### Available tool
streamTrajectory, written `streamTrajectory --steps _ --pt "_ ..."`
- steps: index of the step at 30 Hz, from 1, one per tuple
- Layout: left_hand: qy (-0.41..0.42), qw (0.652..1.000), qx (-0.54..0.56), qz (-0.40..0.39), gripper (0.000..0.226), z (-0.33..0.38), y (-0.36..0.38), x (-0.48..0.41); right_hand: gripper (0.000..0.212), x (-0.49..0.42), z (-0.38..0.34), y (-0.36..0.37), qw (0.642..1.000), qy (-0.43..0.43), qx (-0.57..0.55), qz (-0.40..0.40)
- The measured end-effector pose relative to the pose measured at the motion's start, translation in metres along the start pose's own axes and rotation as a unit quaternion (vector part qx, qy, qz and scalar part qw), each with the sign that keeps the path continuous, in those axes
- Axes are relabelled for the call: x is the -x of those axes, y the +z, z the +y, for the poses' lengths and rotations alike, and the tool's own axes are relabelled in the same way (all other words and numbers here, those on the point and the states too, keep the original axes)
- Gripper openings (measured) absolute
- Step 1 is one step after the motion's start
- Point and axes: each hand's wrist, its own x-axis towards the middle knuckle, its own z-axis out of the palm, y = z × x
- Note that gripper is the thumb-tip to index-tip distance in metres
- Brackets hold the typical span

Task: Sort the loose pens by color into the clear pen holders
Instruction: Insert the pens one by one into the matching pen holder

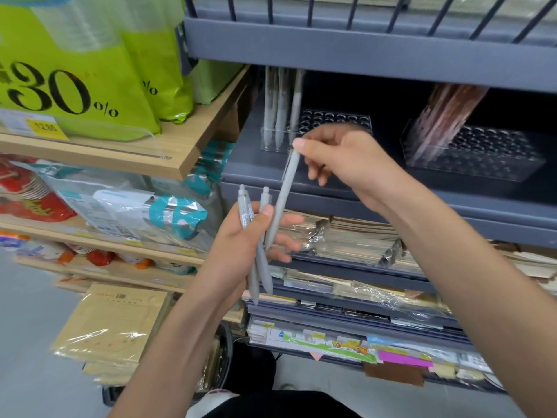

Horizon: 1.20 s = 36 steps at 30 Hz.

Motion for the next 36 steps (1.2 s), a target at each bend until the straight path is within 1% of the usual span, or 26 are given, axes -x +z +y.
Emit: streamTrajectory --steps 1,2,4,6,7,8,9,11,13,14,15,16,18,20,21,25,26,28,29,31,36 --pt "0.004 1.0 -0.01 0.004 0.03 -0.001 -0.001 0.001 0.013 -0.001 0.001 0.001 1.0 0.002 -0.027 0.008" --pt "0.006 1.0 -0.015 0.008 0.033 -0.002 -0.002 0.001 0.013 0.0 0.003 0.002 0.998 0.006 -0.057 -0.002" --pt "0.009 1.0 -0.007 0.018 0.036 -0.003 -0.003 0.001 0.014 0.003 0.006 0.006 0.994 0.009 -0.092 -0.064" --pt "0.01 0.999 0.005 0.031 0.033 -0.001 -0.003 0.001 0.017 0.007 0.008 0.01 0.989 0.007 -0.071 -0.129" --pt "0.01 0.999 0.011 0.038 0.031 0.0 -0.003 0.001 0.018 0.008 0.007 0.011 0.988 0.004 -0.062 -0.138" --pt "0.008 0.999 0.02 0.045 0.027 0.0 -0.003 0.001 0.017 0.008 0.006 0.012 0.99 -0.001 -0.065 -0.125" --pt "0.004 0.998 0.031 0.051 0.023 0.001 -0.005 0.001 0.015 0.006 0.004 0.012 0.992 -0.006 -0.081 -0.093" --pt "-0.008 0.997 0.053 0.062 0.019 0.001 -0.01 0.002 0.009 0.001 -0.002 0.009 0.99 -0.025 -0.135 0.015" --pt "-0.019 0.995 0.061 0.074 0.021 0.0 -0.017 0.002 0.008 -0.008 -0.007 0.001 0.972 -0.065 -0.173 0.147" --pt "-0.024 0.994 0.063 0.08 0.021 -0.001 -0.02 0.002 0.01 -0.012 -0.008 -0.003 0.959 -0.09 -0.175 0.204" --pt "-0.028 0.994 0.065 0.087 0.02 -0.002 -0.022 0.002 0.014 -0.015 -0.009 -0.008 0.949 -0.112 -0.166 0.246" --pt "-0.033 0.993 0.068 0.092 0.019 -0.003 -0.024 0.003 0.018 -0.018 -0.008 -0.011 0.942 -0.129 -0.149 0.271" --pt "-0.041 0.993 0.066 0.089 0.019 -0.004 -0.027 0.003 0.023 -0.022 -0.008 -0.01 0.94 -0.153 -0.105 0.287" --pt "-0.053 0.993 0.077 0.076 0.014 -0.004 -0.03 0.003 0.024 -0.026 -0.006 -0.006 0.941 -0.167 -0.055 0.289" --pt "-0.06 0.992 0.086 0.067 0.015 -0.004 -0.033 0.003 0.023 -0.028 -0.006 -0.003 0.941 -0.169 -0.023 0.292" --pt "-0.079 0.992 0.095 0.039 0.031 -0.002 -0.046 0.005 0.014 -0.04 -0.01 0.007 0.942 -0.141 0.119 0.281" --pt "-0.078 0.992 0.089 0.038 0.029 -0.002 -0.05 0.006 0.015 -0.043 -0.013 0.009 0.94 -0.127 0.153 0.279" --pt "-0.068 0.994 0.073 0.04 0.014 0.0 -0.057 0.009 0.03 -0.053 -0.019 0.013 0.934 -0.085 0.213 0.273" --pt "-0.067 0.995 0.069 0.039 0.006 0.001 -0.06 0.01 0.033 -0.058 -0.023 0.016 0.93 -0.063 0.239 0.272" --pt "-0.068 0.995 0.063 0.026 0.003 0.004 -0.066 0.012 0.035 -0.066 -0.028 0.022 0.923 -0.023 0.267 0.275" --pt "-0.062 0.998 0.033 -0.007 0.006 0.012 -0.077 0.013 0.027 -0.07 -0.031 0.03 0.922 0.02 0.25 0.294"
